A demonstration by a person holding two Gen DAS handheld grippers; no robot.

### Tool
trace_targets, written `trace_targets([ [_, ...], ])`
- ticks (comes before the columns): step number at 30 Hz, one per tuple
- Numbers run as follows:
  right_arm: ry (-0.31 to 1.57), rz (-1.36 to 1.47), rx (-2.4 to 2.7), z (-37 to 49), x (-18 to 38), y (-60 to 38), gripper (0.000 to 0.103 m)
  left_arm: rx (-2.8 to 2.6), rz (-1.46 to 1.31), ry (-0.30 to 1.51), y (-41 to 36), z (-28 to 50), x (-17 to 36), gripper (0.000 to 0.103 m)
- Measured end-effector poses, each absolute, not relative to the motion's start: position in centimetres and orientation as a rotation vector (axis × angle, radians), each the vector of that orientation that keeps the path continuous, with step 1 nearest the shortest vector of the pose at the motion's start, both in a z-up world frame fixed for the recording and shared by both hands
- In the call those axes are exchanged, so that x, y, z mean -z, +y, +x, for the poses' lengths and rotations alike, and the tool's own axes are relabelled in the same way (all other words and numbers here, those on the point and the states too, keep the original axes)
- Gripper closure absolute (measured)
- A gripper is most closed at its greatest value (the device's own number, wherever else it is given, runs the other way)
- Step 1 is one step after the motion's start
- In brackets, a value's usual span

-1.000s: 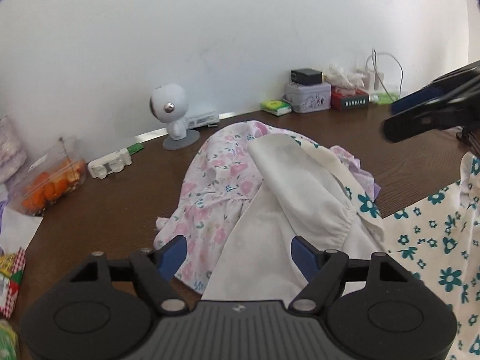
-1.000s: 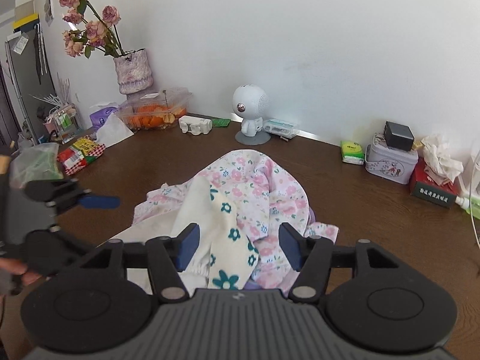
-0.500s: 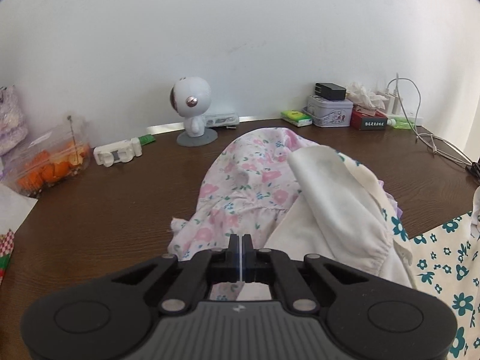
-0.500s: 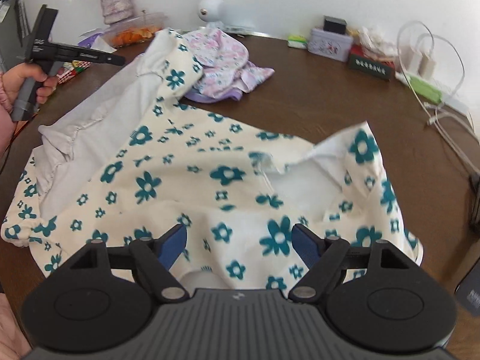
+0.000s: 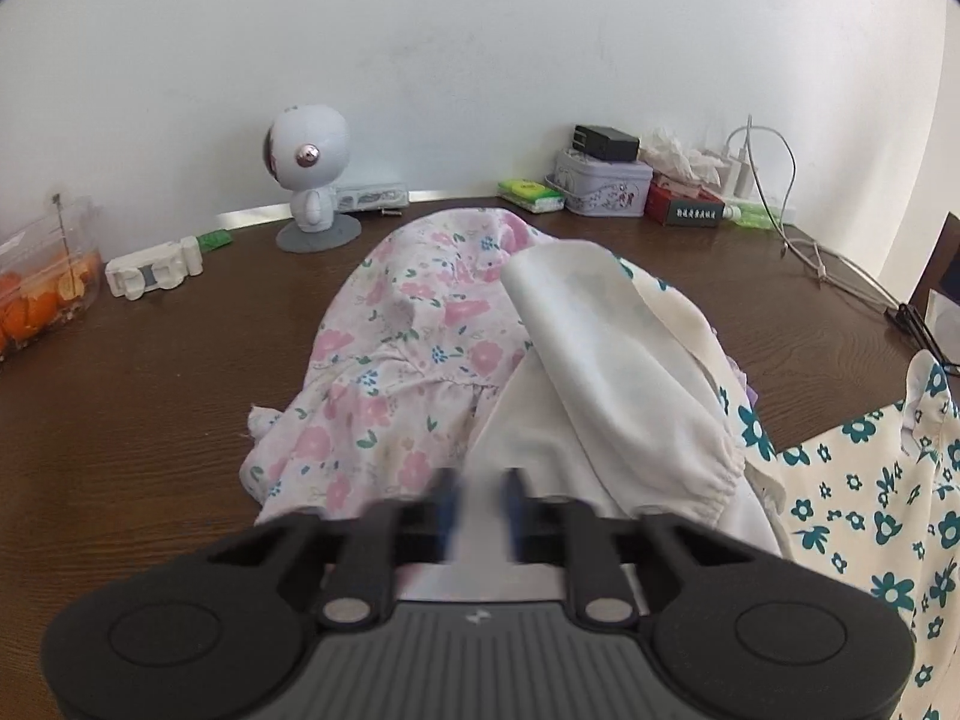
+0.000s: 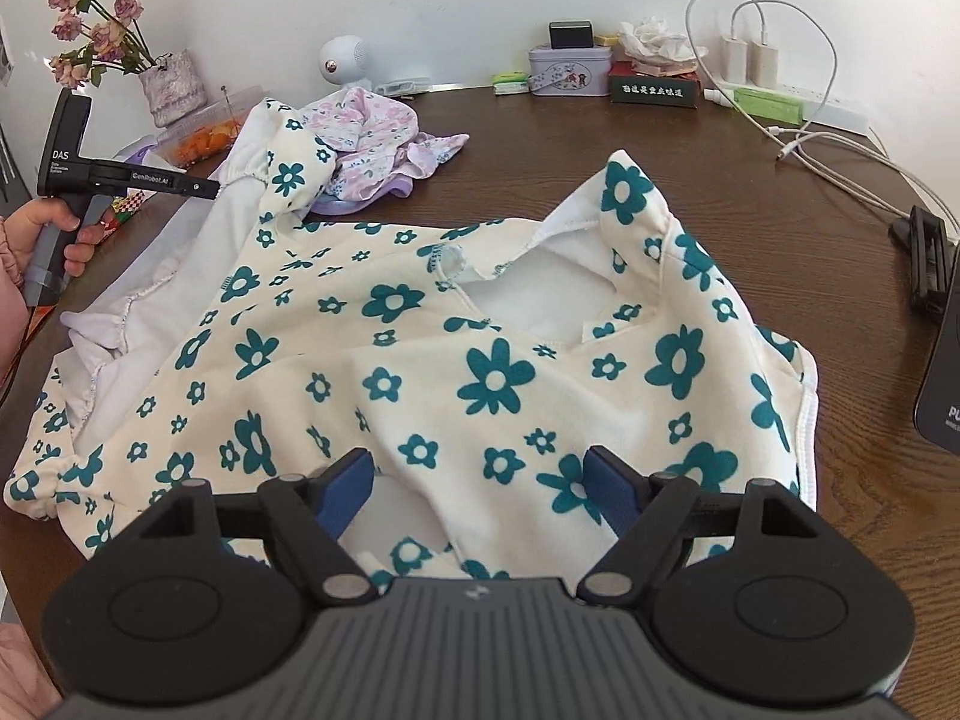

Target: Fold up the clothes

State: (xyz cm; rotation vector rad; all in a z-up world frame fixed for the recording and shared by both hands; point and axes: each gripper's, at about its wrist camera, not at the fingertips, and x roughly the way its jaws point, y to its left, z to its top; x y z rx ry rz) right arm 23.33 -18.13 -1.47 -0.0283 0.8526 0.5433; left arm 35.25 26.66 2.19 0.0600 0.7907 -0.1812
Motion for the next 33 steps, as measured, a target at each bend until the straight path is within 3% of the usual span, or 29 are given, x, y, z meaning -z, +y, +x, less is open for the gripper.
trace_targets([
  [9, 0.818, -0.078, -0.507, 22.2, 1.9, -17.7, 0.024, -0.001, 0.032, 0.669, 28.0, 33.2, -5.1, 0.103],
  [21, 0.778, -0.102, -0.484, 21.3, 2.5, -17.1, 0.016, -0.120, -0.011, 0.732, 28.7, 32.4, -2.9, 0.101],
  [24, 0.775, -0.111, -0.484, 21.3, 2.5, -16.8, 0.015, -0.134, -0.035, 0.716, 28.7, 32.1, -2.8, 0.083],
  [26, 0.776, -0.070, -0.501, 21.2, 2.2, -17.4, 0.015, -0.143, -0.064, 0.669, 28.7, 31.2, -3.7, 0.042],
  [28, 0.740, -0.033, -0.510, 20.8, 1.3, -18.4, 0.015, -0.167, -0.065, 0.582, 27.9, 29.1, -5.4, 0.023],
  [29, 0.713, -0.019, -0.512, 20.6, 0.8, -18.9, 0.015, -0.172, -0.048, 0.554, 27.2, 28.1, -6.2, 0.020],
  [33, 0.650, -0.022, -0.479, 20.7, -0.9, -20.6, 0.015, 0.057, 0.077, 0.581, 21.4, 24.0, -7.3, 0.021],
])
